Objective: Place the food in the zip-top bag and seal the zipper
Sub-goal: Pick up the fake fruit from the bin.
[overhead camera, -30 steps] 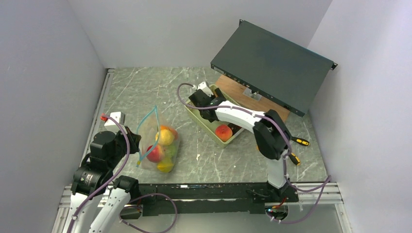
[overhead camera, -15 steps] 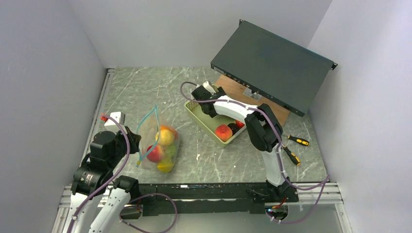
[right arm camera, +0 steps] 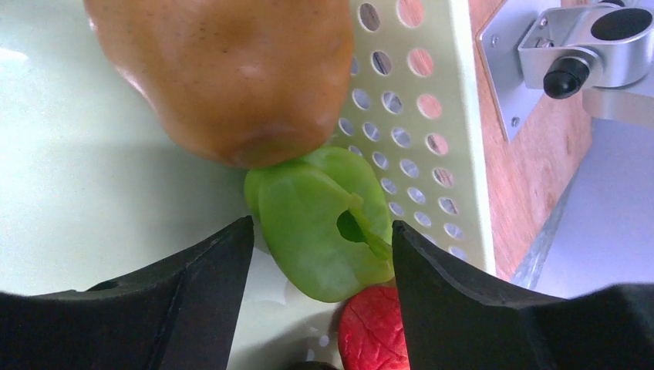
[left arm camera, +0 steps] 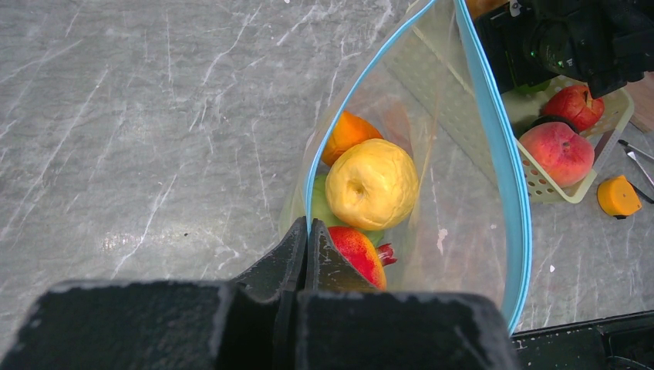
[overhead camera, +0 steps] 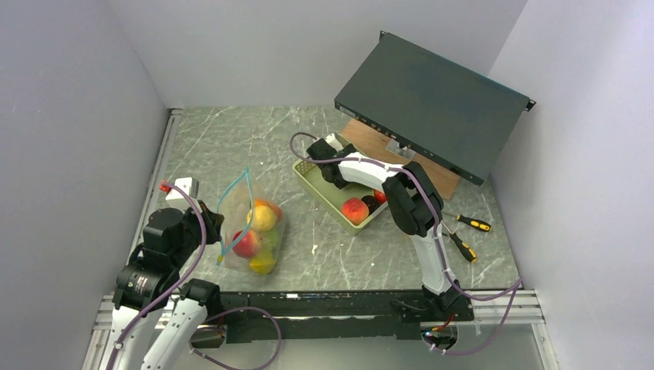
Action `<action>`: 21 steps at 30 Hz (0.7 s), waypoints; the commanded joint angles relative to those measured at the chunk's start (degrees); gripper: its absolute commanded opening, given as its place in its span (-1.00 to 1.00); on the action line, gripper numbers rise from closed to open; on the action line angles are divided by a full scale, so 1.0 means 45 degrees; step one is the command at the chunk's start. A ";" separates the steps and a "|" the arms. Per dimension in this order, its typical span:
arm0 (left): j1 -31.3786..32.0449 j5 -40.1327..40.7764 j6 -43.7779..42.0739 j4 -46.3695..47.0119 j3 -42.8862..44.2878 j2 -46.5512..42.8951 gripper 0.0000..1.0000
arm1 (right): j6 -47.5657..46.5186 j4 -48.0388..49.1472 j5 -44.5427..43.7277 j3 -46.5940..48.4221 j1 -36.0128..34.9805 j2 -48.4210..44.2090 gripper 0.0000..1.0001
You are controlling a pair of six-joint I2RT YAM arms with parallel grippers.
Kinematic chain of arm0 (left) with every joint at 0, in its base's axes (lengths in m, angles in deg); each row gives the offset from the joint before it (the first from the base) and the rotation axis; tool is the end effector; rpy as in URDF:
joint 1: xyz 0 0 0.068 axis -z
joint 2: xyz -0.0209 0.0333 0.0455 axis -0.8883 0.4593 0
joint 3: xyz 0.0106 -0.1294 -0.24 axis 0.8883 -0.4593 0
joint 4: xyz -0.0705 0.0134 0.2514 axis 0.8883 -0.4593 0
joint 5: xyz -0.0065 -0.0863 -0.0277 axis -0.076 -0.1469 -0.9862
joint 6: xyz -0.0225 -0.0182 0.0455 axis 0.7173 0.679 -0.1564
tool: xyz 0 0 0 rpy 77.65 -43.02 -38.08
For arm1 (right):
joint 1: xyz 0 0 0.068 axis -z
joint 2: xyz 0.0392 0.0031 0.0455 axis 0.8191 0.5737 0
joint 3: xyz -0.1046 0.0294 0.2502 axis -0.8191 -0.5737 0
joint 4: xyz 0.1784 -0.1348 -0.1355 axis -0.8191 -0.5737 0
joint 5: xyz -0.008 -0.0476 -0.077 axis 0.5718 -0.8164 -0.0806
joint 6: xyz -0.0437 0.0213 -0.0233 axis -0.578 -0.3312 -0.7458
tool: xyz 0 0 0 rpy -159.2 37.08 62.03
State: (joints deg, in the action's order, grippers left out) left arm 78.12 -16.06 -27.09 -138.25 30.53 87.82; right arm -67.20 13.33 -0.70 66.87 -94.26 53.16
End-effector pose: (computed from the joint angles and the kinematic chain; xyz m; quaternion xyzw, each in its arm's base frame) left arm 0.0734 -0.0184 0.3211 -0.0643 0.8410 -0.1535 0.5147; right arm 0.3611 0.2643 0.1568 -0.2059 0.8943 -0.2603 0.3002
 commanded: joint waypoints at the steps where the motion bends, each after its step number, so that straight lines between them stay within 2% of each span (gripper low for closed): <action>1: 0.0040 0.0039 0.0130 0.0478 -0.0007 0.0065 -1.00 | 0.0393 0.0517 -0.0332 -0.0060 -0.0017 -0.0073 0.34; 10: 0.0040 0.0090 0.0146 0.0463 -0.0012 0.0117 -1.00 | 0.0286 0.0935 -0.0674 -0.0259 -0.0024 0.0289 0.24; 21: 0.0040 -0.0012 0.0112 0.0501 -0.0026 0.0107 -1.00 | 0.0181 0.2252 -0.0569 -0.1325 -0.0604 -0.1149 -0.38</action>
State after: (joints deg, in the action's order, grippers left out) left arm 78.12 -16.06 -27.09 -138.25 30.53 87.86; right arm -67.29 18.60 -5.14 63.64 -95.39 52.43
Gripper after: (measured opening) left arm 0.012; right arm 0.523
